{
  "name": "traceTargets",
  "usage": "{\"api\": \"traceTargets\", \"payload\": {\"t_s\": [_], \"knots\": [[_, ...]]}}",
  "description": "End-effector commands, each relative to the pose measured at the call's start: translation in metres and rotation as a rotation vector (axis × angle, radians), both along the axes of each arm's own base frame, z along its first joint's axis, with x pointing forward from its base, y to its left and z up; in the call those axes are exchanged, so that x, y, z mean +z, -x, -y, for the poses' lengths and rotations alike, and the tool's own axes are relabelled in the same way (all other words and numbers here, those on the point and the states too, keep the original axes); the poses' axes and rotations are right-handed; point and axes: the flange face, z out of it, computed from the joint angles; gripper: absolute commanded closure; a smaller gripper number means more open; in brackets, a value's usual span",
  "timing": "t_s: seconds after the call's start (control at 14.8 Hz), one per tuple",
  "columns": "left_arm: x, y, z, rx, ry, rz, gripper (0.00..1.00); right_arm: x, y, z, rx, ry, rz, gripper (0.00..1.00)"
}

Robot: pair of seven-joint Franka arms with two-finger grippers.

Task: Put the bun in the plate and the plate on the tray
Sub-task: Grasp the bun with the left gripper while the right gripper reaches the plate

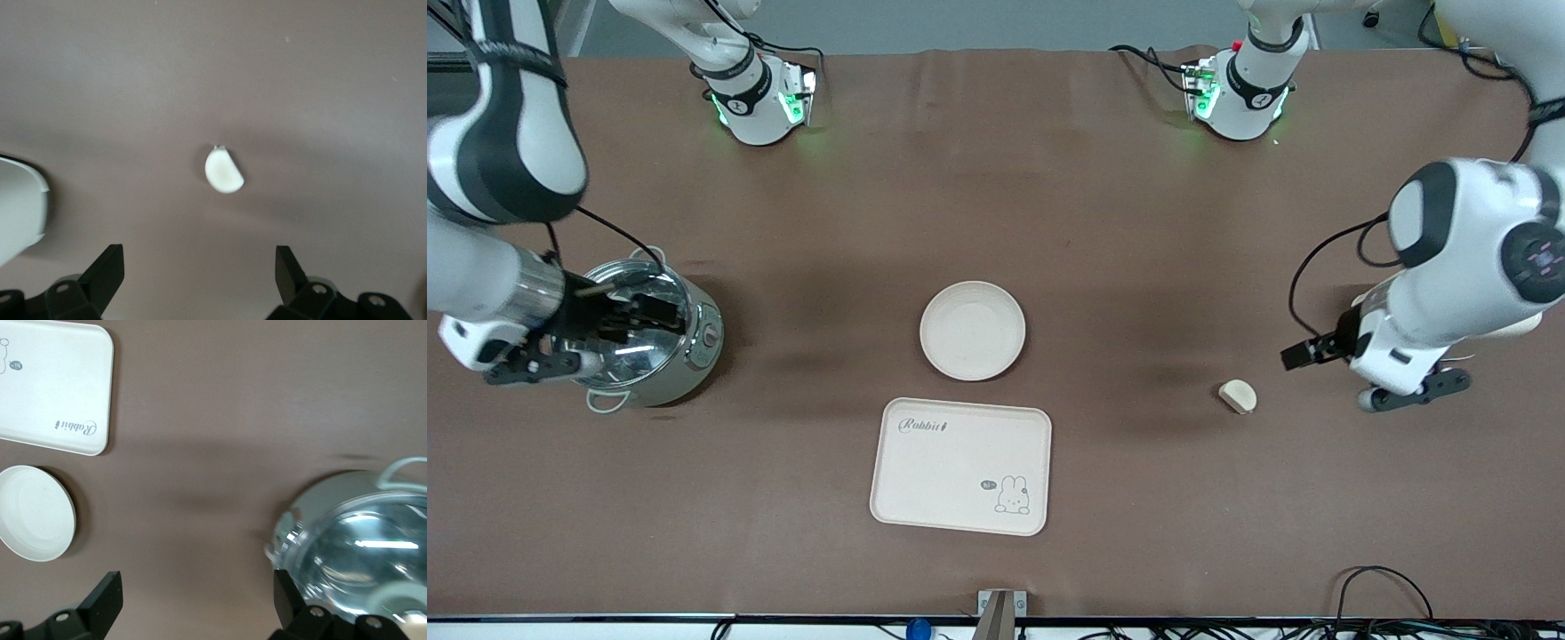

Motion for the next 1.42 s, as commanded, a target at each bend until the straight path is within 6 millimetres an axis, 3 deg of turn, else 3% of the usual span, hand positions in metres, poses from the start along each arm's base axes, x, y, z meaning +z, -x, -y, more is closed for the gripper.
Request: {"api": "traceTargets", "payload": {"t_s": [0.0, 0.07, 0.27, 0.54, 0.74, 1.02, 1.15, 1.22, 1.35], "knots": [[-0.054, -0.011, 0.004, 0.046, 0.001, -0.002, 0.00, -0.037, 0.007, -0.008, -0.044, -0.052, 0.001, 0.00], [-0.081, -0.014, 0.003, 0.054, 0.007, -0.018, 0.00, -0.052, 0.008, -0.017, -0.039, -0.049, 0.007, 0.00], [-0.137, -0.016, 0.001, 0.075, 0.018, -0.049, 0.00, -0.095, 0.013, -0.049, -0.011, -0.054, -0.018, 0.00], [-0.174, -0.022, 0.009, 0.163, 0.034, -0.011, 0.08, -0.139, 0.028, -0.063, -0.098, -0.140, -0.045, 0.00], [-0.186, -0.021, 0.007, 0.170, 0.035, -0.024, 0.28, -0.162, 0.049, -0.112, -0.115, -0.188, -0.030, 0.00], [-0.198, -0.018, 0.009, 0.175, 0.034, -0.043, 0.57, -0.209, 0.083, -0.182, -0.157, -0.211, 0.028, 0.00], [-0.189, -0.015, 0.023, 0.159, 0.029, -0.048, 0.70, -0.230, 0.097, -0.217, -0.165, -0.213, 0.055, 0.00], [-0.182, -0.013, 0.031, 0.174, 0.023, -0.061, 0.73, -0.241, 0.100, -0.225, -0.170, -0.203, 0.071, 0.00], [-0.162, -0.005, 0.070, 0.198, 0.023, -0.077, 0.73, -0.254, 0.111, -0.247, -0.188, -0.212, 0.077, 0.00]]}}
